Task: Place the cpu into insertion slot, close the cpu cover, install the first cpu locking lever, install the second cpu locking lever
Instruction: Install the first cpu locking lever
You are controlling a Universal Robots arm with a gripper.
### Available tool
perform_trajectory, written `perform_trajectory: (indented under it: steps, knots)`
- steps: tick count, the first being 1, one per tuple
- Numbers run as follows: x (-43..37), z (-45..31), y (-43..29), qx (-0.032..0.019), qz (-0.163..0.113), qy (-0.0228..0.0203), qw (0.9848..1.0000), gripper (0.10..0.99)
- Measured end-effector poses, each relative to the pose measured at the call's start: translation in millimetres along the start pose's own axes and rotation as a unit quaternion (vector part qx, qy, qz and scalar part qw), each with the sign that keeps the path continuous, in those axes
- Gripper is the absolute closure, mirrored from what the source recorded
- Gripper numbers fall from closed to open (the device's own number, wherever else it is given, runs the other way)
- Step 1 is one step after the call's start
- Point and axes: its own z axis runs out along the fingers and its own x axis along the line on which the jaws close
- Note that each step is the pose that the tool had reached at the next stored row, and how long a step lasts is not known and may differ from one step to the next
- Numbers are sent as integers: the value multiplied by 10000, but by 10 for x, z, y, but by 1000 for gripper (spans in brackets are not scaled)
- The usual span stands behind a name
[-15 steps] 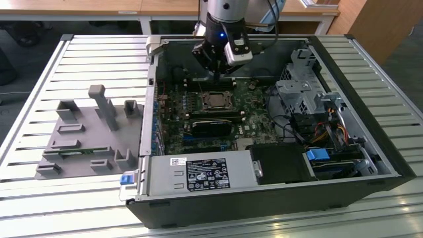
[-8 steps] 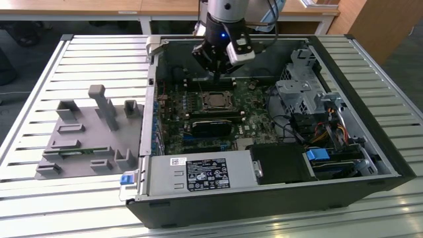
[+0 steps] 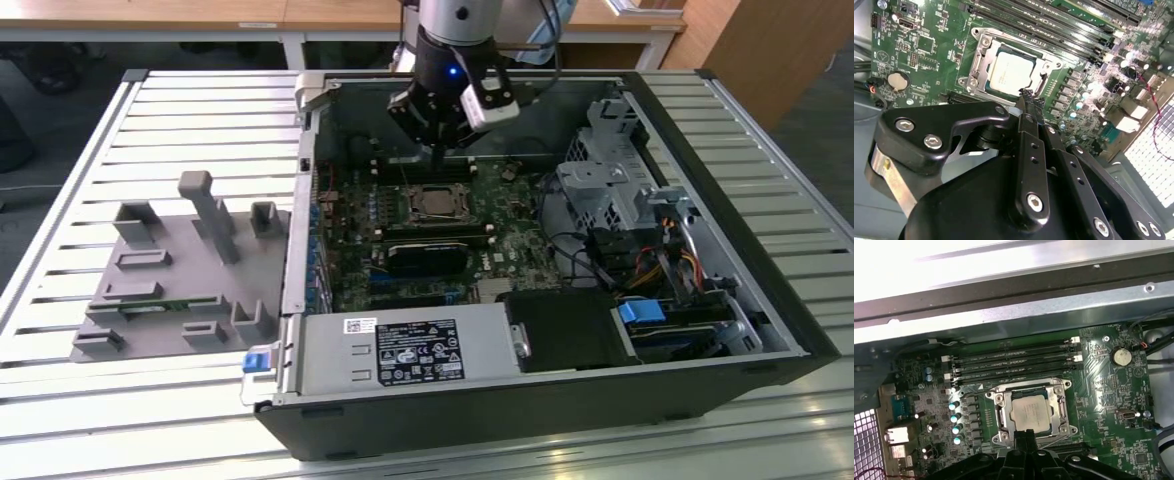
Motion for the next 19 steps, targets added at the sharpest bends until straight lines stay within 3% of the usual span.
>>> perform_trajectory:
  steps: [19]
  knots:
    - [20, 1, -13, 16, -443, -16, 9990, 976]
